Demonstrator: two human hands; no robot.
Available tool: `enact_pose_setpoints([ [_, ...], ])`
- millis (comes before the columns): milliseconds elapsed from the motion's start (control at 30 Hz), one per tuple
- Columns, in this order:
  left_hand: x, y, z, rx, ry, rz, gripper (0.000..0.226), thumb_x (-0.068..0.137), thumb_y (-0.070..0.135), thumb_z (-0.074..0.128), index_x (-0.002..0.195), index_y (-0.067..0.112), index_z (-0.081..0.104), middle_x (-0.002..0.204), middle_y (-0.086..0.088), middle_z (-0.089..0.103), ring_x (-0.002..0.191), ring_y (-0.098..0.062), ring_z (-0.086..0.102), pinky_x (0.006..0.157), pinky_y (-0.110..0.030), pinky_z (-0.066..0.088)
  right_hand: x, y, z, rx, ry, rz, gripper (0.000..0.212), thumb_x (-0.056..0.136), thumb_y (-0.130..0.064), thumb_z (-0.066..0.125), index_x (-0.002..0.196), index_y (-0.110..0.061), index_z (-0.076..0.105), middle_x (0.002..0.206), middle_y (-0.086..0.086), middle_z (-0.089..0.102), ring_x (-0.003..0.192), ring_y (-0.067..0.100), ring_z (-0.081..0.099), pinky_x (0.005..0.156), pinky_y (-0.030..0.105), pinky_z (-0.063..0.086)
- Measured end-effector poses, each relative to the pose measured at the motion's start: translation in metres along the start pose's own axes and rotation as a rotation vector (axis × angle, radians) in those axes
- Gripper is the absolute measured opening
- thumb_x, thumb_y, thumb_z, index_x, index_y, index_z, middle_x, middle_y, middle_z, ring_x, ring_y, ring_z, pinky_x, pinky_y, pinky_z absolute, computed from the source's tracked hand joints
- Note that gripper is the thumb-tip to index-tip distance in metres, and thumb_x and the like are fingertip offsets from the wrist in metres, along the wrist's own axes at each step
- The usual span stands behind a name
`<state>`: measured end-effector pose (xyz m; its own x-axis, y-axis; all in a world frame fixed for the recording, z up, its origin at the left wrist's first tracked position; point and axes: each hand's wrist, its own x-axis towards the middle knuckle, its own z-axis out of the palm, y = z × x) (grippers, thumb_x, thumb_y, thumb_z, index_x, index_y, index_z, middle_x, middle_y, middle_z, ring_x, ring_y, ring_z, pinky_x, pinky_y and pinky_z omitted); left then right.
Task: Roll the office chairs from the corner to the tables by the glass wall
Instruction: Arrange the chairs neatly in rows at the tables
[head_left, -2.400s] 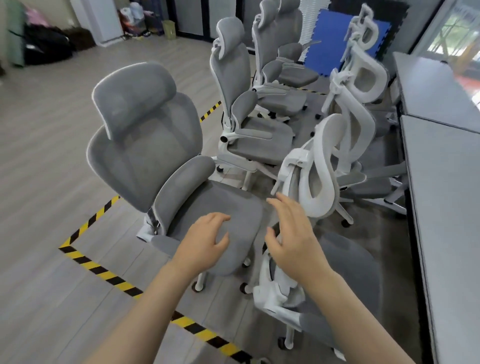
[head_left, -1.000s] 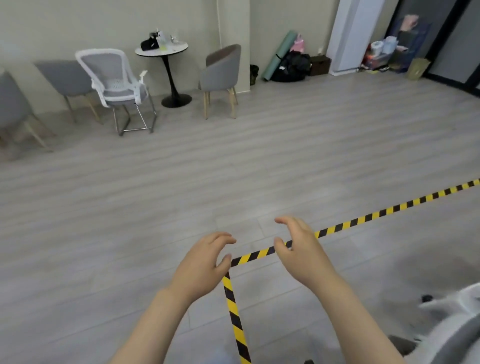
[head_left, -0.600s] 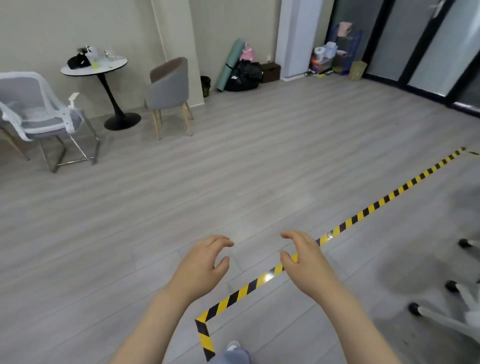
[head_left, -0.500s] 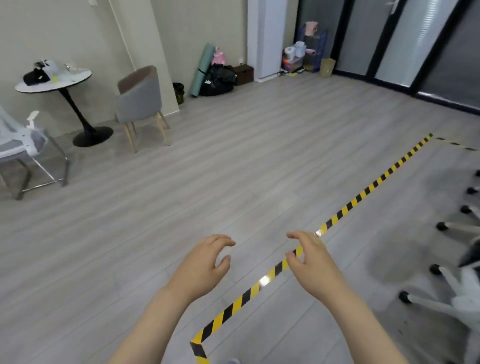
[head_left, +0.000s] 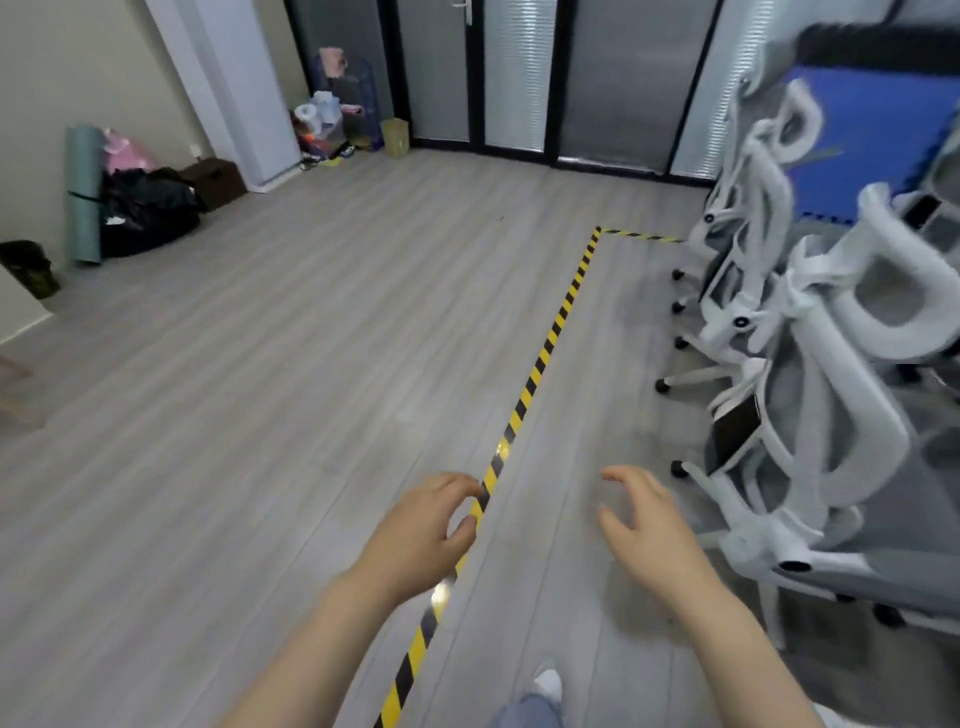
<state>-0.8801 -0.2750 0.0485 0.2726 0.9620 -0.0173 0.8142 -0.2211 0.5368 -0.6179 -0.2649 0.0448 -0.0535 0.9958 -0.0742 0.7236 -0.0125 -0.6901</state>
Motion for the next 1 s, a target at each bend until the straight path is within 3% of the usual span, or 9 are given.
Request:
enact_pose_setpoints([
  [300, 0.224, 0.098, 0.034, -0.085, -0.107, 0.265, 0.032, 0.097, 0.029, 0.049, 0.128, 0.034, 0.053, 0.131, 0.028, 0.044, 0.123, 0.011, 0.034, 0.102, -0.012, 0.029, 0.108, 0.081, -0.137, 0.055, 0.26, 0.177, 0.032, 0.094, -0.021, 0.055, 0.126, -0.026, 0.053, 0.127, -0.016, 0.046, 0.116, 0.005, 0.045, 0.094, 0.023, 0.034],
  [433, 0.309, 0.146, 0.054, -0.092, -0.208, 0.428, 0.032, 0.098, 0.028, 0.048, 0.129, 0.032, 0.053, 0.133, 0.023, 0.046, 0.127, 0.006, 0.036, 0.107, -0.016, 0.029, 0.123, 0.12, -0.174, 0.091, 0.337, 0.294, 0.033, 0.094, -0.02, 0.054, 0.126, -0.027, 0.053, 0.129, -0.016, 0.048, 0.121, 0.004, 0.043, 0.105, 0.029, 0.037],
  [567, 0.381, 0.206, 0.083, -0.089, -0.314, 0.633, 0.032, 0.098, 0.026, 0.049, 0.13, 0.029, 0.054, 0.132, 0.017, 0.05, 0.125, 0.002, 0.04, 0.097, 0.001, 0.021, 0.122, 0.158, -0.206, 0.108, 0.501, 0.458, 0.03, 0.094, -0.024, 0.054, 0.122, -0.033, 0.052, 0.127, -0.017, 0.048, 0.121, 0.003, 0.044, 0.102, 0.03, 0.04],
  [633, 0.409, 0.242, 0.1, -0.126, -0.371, 0.762, 0.031, 0.097, 0.025, 0.05, 0.127, 0.027, 0.057, 0.131, 0.015, 0.052, 0.124, -0.001, 0.042, 0.096, 0.002, 0.021, 0.119, 0.174, -0.22, 0.095, 0.576, 0.528, 0.031, 0.094, -0.023, 0.053, 0.123, -0.035, 0.048, 0.127, -0.02, 0.045, 0.124, 0.002, 0.041, 0.099, 0.025, 0.036],
  [800, 0.445, 0.328, 0.133, -0.155, -0.567, 1.197, 0.035, 0.093, 0.031, 0.047, 0.125, 0.025, 0.058, 0.133, 0.011, 0.052, 0.126, -0.004, 0.043, 0.108, -0.023, 0.033, 0.113, 0.203, -0.25, 0.078, 0.745, 0.776, 0.035, 0.095, -0.022, 0.055, 0.129, -0.029, 0.049, 0.127, -0.018, 0.042, 0.123, 0.001, 0.038, 0.096, 0.02, 0.028],
  [1000, 0.454, 0.42, 0.151, -0.196, -0.65, 1.638, 0.034, 0.092, 0.025, 0.054, 0.125, 0.02, 0.058, 0.131, 0.005, 0.055, 0.124, -0.01, 0.044, 0.108, -0.024, 0.03, 0.099, 0.21, -0.255, 0.143, 0.951, 0.979, 0.034, 0.093, -0.027, 0.056, 0.126, -0.032, 0.05, 0.13, -0.013, 0.049, 0.125, 0.01, 0.044, 0.102, 0.033, 0.04],
])
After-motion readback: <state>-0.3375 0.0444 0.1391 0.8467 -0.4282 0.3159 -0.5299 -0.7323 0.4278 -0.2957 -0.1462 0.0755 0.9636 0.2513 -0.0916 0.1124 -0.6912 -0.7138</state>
